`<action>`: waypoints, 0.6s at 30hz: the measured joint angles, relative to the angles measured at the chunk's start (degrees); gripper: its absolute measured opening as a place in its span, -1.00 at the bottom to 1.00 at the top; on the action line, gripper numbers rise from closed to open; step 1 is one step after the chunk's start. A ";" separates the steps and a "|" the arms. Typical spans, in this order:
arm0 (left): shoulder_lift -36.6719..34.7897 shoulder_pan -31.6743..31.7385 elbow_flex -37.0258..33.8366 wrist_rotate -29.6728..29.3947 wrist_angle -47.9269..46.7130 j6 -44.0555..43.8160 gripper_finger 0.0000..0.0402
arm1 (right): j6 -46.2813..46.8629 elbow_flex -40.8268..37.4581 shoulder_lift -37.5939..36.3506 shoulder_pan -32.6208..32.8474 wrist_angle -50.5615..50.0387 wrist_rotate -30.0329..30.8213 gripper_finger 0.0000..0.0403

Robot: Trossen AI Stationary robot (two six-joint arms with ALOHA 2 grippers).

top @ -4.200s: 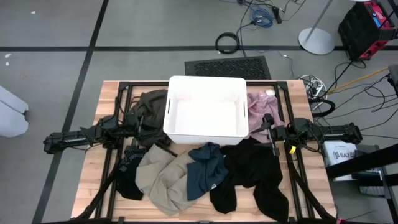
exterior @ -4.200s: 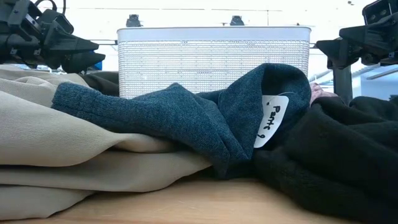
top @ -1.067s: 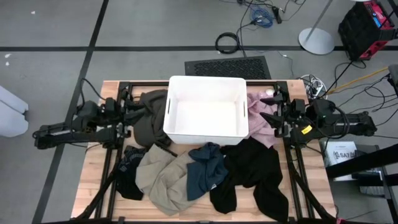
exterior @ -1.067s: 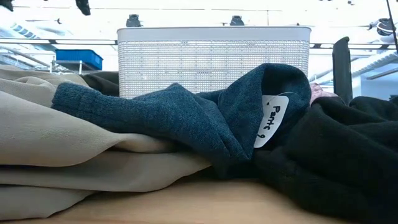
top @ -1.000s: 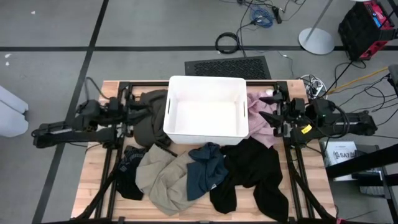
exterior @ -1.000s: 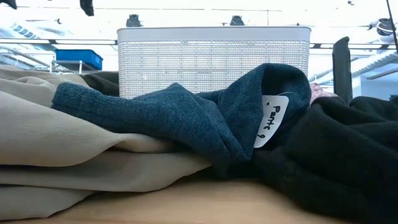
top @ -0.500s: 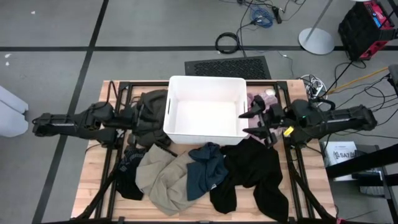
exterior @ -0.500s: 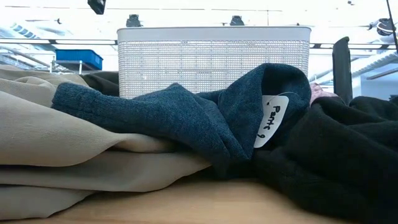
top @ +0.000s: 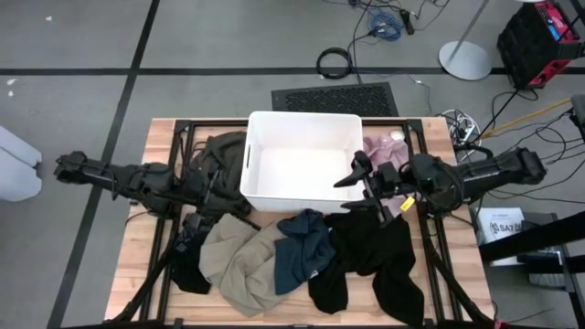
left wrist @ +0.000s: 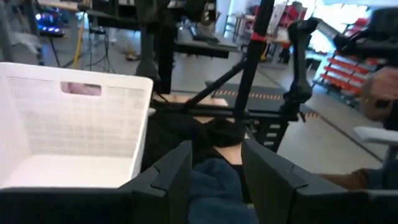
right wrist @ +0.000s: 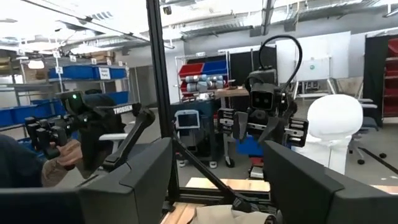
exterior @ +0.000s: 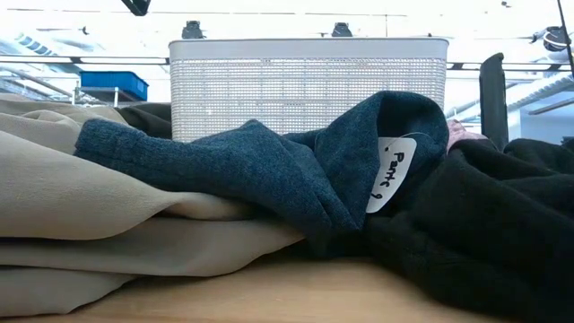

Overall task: Sort clothes
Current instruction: Put the blue shorts into the laundry organizer bin

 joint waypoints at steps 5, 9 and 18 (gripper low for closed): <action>2.82 -4.70 5.36 -6.59 -6.49 1.70 -0.25 | -3.38 8.66 4.71 2.22 -10.03 0.08 0.18; 5.58 -7.71 7.90 -9.47 -10.65 1.70 -0.25 | -4.57 14.85 9.34 4.28 -18.43 0.08 0.18; 11.68 -11.96 8.20 -10.03 -15.51 -5.66 -0.25 | -2.39 20.98 18.57 8.54 -29.47 0.30 0.18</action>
